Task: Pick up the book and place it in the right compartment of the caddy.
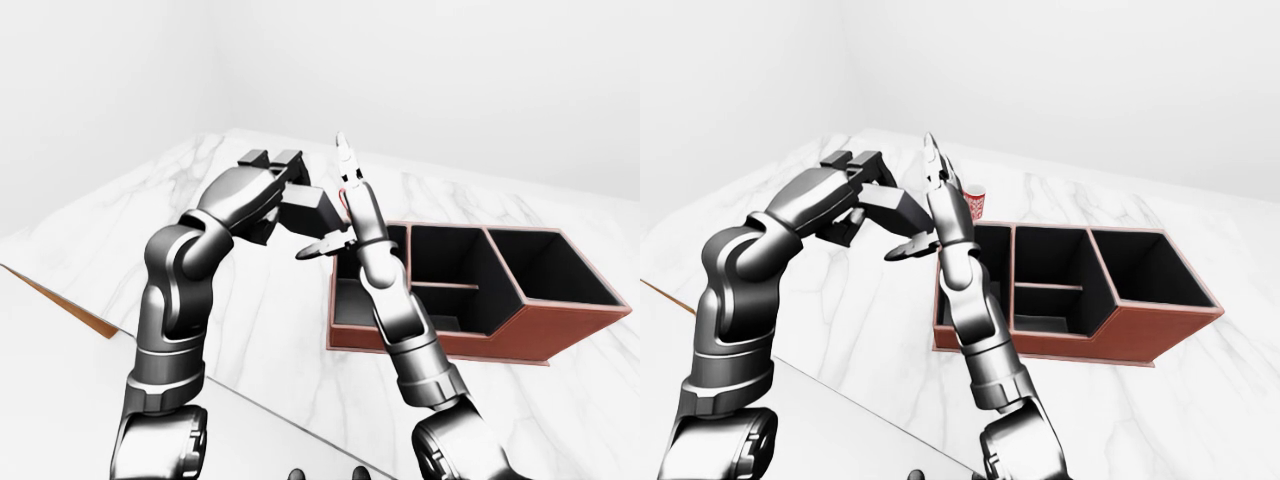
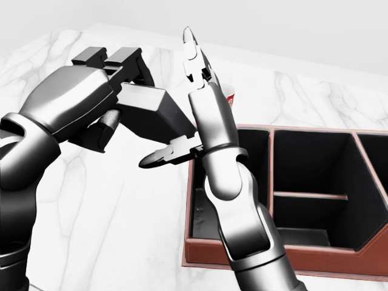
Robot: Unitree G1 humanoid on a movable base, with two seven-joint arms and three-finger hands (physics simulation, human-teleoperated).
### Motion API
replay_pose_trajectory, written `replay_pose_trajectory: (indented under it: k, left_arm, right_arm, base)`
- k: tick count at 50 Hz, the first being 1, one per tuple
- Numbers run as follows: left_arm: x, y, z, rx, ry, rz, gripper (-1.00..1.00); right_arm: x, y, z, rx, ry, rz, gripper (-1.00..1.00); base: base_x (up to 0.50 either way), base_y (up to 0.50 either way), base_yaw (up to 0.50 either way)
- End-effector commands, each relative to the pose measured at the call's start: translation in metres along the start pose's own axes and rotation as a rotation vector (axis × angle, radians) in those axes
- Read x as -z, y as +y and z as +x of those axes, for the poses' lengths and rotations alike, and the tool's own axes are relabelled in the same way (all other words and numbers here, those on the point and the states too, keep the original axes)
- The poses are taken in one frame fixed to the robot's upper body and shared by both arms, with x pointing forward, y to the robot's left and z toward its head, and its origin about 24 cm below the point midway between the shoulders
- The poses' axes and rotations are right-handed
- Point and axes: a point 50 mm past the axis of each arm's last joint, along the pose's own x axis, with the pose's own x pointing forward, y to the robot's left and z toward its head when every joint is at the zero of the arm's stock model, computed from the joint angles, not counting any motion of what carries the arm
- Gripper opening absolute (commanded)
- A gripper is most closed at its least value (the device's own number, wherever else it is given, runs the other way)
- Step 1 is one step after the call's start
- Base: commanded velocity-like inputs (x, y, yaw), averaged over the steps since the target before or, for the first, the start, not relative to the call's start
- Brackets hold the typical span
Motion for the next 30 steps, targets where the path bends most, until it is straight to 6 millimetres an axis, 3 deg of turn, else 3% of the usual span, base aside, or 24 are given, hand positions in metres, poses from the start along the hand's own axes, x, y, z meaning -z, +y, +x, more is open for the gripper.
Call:
replay_pose_trajectory:
  k: [1,2,4,5,6,7,9,13,14,16,17,18,19,21,23,26,27,29,30]
  left_arm:
    - [-0.003,0.004,-0.006,-0.035,-0.006,0.002,-1.0]
    - [-0.002,0.003,-0.007,-0.032,-0.003,0.002,-1.0]
    - [-0.002,0.003,-0.007,-0.033,-0.003,0.001,-1.0]
    - [-0.002,0.003,-0.007,-0.033,-0.003,0.001,-1.0]
    - [-0.003,0.003,-0.008,-0.033,-0.004,-0.001,-1.0]
    - [-0.003,0.003,-0.008,-0.034,-0.004,-0.001,-1.0]
    - [-0.002,0.003,-0.008,-0.033,-0.004,-0.001,-1.0]
    - [-0.002,0.003,-0.007,-0.033,-0.002,0.0,-1.0]
    - [-0.002,0.002,-0.007,-0.032,-0.002,0.0,-1.0]
    - [0.0,0.001,-0.008,-0.026,0.004,-0.001,-1.0]
    - [0.0,0.002,-0.008,-0.027,0.004,-0.001,-1.0]
    - [0.0,0.002,-0.007,-0.027,0.005,-0.001,-1.0]
    - [0.0,0.002,-0.007,-0.027,0.005,0.0,-1.0]
    - [-0.001,0.003,-0.007,-0.03,0.003,0.002,-1.0]
    - [-0.001,0.003,-0.007,-0.033,0.001,0.003,-1.0]
    - [-0.001,0.005,-0.006,-0.035,0.001,0.005,-1.0]
    - [0.0,0.005,-0.005,-0.032,0.005,0.006,-1.0]
    - [-0.002,0.008,-0.002,-0.039,0.002,0.007,-1.0]
    - [-0.004,0.006,-0.004,-0.037,-0.003,0.014,1.0]
  right_arm:
    - [0.012,0.006,-0.003,0.002,0.052,0.009,0.75]
    - [0.011,0.006,-0.003,0.002,0.049,0.01,0.26]
    - [-0.008,-0.001,0.003,0.003,-0.026,0.011,-0.47]
    - [0.008,0.005,-0.002,0.005,0.037,0.013,-1.0]
    - [0.009,0.006,-0.003,0.005,0.041,0.014,-1.0]
    - [-0.011,-0.001,0.003,0.002,-0.038,0.013,-1.0]
    - [0.008,0.006,-0.003,0.003,0.038,0.016,-1.0]
    - [0.011,0.006,-0.003,0.009,0.049,0.018,-1.0]
    - [0.011,0.005,-0.003,0.009,0.048,0.018,-1.0]
    - [-0.01,-0.001,0.002,0.007,-0.037,0.016,-1.0]
    - [0.008,0.005,-0.003,0.007,0.035,0.017,-1.0]
    - [-0.005,0.0,0.001,0.007,-0.016,0.016,-1.0]
    - [0.007,0.004,-0.002,0.007,0.03,0.017,-1.0]
    - [-0.01,-0.002,0.003,0.009,-0.036,0.016,-1.0]
    - [0.002,0.002,-0.001,0.012,0.014,0.019,-1.0]
    - [-0.012,-0.003,0.004,0.013,-0.044,0.017,-1.0]
    - [0.008,0.004,-0.002,0.014,0.035,0.019,-1.0]
    - [0.01,0.005,-0.003,0.015,0.045,0.02,-1.0]
    - [0.01,0.005,-0.003,0.015,0.046,0.021,-1.0]
  base:
    - [0.0,0.0,0.0]
    - [0.0,0.0,0.0]
    - [0.0,0.0,0.0]
    - [0.0,0.0,0.0]
    - [0.0,0.0,0.0]
    - [0.0,0.0,0.0]
    - [0.0,0.0,0.0]
    - [0.0,0.0,0.0]
    - [0.0,0.0,0.0]
    - [0.0,0.0,0.0]
    - [0.0,0.0,0.0]
    - [0.0,0.0,0.0]
    - [0.0,0.0,0.0]
    - [0.0,0.0,0.0]
    - [0.0,0.0,0.0]
    - [0.0,0.0,0.0]
    - [0.0,0.0,0.0]
    - [0.0,0.0,0.0]
    - [0.0,0.0,0.0]
